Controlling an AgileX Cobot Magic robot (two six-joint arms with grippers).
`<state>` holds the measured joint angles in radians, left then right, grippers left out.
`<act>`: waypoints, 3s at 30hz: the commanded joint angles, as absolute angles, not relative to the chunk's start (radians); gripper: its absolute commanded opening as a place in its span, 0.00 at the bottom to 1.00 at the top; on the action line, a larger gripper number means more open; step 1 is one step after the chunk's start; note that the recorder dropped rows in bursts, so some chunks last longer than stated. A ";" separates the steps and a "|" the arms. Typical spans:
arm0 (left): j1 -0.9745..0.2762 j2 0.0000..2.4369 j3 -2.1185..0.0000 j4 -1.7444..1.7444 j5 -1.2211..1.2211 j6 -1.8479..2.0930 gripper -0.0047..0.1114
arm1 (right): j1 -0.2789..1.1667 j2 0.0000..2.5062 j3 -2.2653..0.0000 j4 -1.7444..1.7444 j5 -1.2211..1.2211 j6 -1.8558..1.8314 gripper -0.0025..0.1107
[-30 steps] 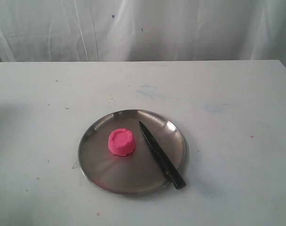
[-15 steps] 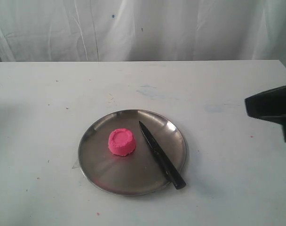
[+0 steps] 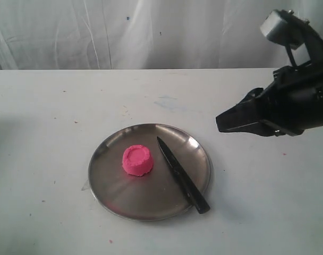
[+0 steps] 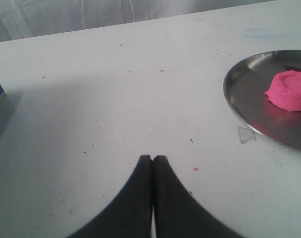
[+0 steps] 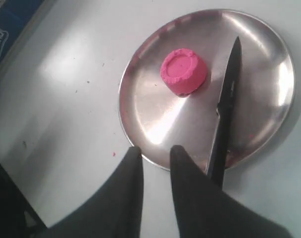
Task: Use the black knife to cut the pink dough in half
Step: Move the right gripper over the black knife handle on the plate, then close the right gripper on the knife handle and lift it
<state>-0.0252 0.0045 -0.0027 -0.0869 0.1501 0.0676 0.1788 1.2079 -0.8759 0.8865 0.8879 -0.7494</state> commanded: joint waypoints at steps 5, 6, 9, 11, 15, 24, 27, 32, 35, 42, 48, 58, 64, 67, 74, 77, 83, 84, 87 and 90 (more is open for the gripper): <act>-0.023 0.000 0.000 -0.093 0.151 0.069 0.04 | 0.078 1.421 -0.882 0.961 0.892 -0.820 0.19; -0.023 0.000 0.000 -0.093 0.151 0.069 0.04 | 0.073 1.434 -0.882 0.972 0.892 -0.839 0.19; -0.023 0.000 0.000 -0.093 0.151 0.069 0.04 | 0.058 1.462 -0.852 1.089 0.902 -0.956 0.19; -0.023 0.000 0.000 -0.093 0.151 0.069 0.04 | 0.049 1.482 -0.823 1.175 0.936 -1.068 0.19; -0.023 0.000 0.000 -0.093 0.151 0.069 0.04 | 0.048 1.534 -0.796 1.270 0.975 -1.176 0.19; -0.023 0.000 0.000 -0.093 0.151 0.069 0.04 | 0.061 1.610 -0.796 1.268 0.961 -1.210 0.28; -0.023 0.000 0.000 -0.093 0.151 0.069 0.04 | 0.086 1.629 -0.806 1.260 0.960 -1.222 0.37; -0.023 0.000 0.000 -0.093 0.151 0.069 0.04 | 0.122 1.681 -0.832 1.246 0.938 -1.230 0.41; -0.023 0.000 0.000 -0.093 0.151 0.069 0.04 | 0.132 1.715 -0.853 1.226 0.938 -1.228 0.41; -0.023 0.000 0.000 -0.093 0.151 0.069 0.04 | 0.141 1.782 -0.876 1.193 0.898 -1.226 0.41; -0.023 0.000 0.000 -0.093 0.151 0.069 0.04 | 0.180 1.841 -0.923 1.153 0.892 -1.226 0.41; -0.023 0.000 0.000 -0.093 0.151 0.069 0.04 | 0.209 1.934 -0.990 1.056 0.868 -1.158 0.41; -0.023 0.000 0.000 -0.093 0.151 0.069 0.04 | 0.211 1.947 -0.995 1.053 0.845 -1.158 0.43; -0.023 0.000 0.000 -0.093 0.151 0.069 0.04 | 0.223 1.947 -1.002 1.043 0.845 -1.158 0.45; -0.023 0.000 0.000 -0.093 0.151 0.069 0.04 | 0.247 1.961 -1.004 1.029 0.843 -1.158 0.45; -0.023 0.000 0.000 -0.093 0.151 0.069 0.04 | 0.260 1.977 -1.006 1.018 0.840 -1.154 0.45; -0.023 0.000 0.000 -0.093 0.151 0.069 0.04 | 0.271 2.016 -1.014 1.007 0.832 -1.119 0.45; -0.023 0.000 0.000 -0.093 0.151 0.069 0.04 | 0.271 2.016 -1.014 0.996 0.826 -1.112 0.45; -0.023 0.000 0.000 -0.093 0.151 0.069 0.04 | 0.271 2.016 -1.016 0.978 0.811 -1.065 0.40; -0.023 0.000 0.000 -0.093 0.151 0.069 0.04 | 0.271 2.016 -1.016 0.968 0.813 -1.040 0.38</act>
